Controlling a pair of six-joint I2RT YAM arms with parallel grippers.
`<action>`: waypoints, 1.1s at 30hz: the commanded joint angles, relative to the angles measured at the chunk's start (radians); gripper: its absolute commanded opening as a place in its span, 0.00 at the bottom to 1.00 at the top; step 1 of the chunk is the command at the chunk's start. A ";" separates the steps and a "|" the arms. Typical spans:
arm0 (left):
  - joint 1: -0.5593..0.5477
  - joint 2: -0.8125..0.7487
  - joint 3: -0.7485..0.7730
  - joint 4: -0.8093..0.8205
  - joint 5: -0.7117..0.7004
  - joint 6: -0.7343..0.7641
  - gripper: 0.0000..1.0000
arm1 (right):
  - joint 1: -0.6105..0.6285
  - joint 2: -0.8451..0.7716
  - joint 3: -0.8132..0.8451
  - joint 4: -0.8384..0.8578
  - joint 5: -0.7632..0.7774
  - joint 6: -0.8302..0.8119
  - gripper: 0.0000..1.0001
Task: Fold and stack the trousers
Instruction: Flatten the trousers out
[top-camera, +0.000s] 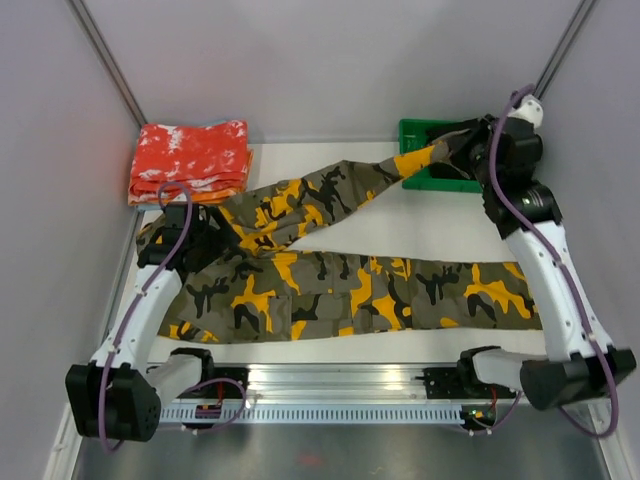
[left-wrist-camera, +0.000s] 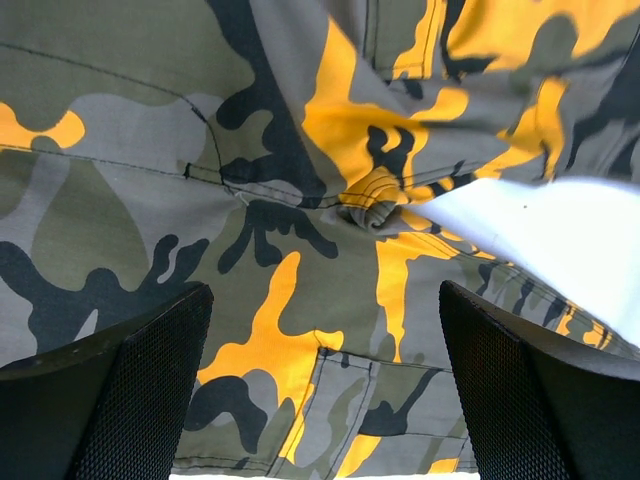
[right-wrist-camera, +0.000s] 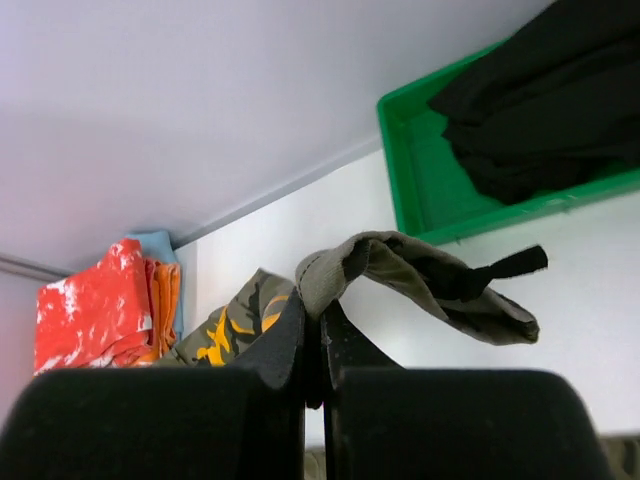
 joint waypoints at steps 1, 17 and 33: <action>0.010 -0.061 0.012 -0.008 0.011 0.045 1.00 | -0.006 -0.115 0.024 -0.254 0.161 0.036 0.00; 0.010 -0.107 0.004 -0.002 0.072 0.023 1.00 | -0.012 -0.094 -0.185 -0.126 0.192 -0.333 0.00; 0.012 -0.043 -0.004 0.030 0.080 0.040 1.00 | -0.288 0.050 -0.480 0.264 0.077 -0.465 0.00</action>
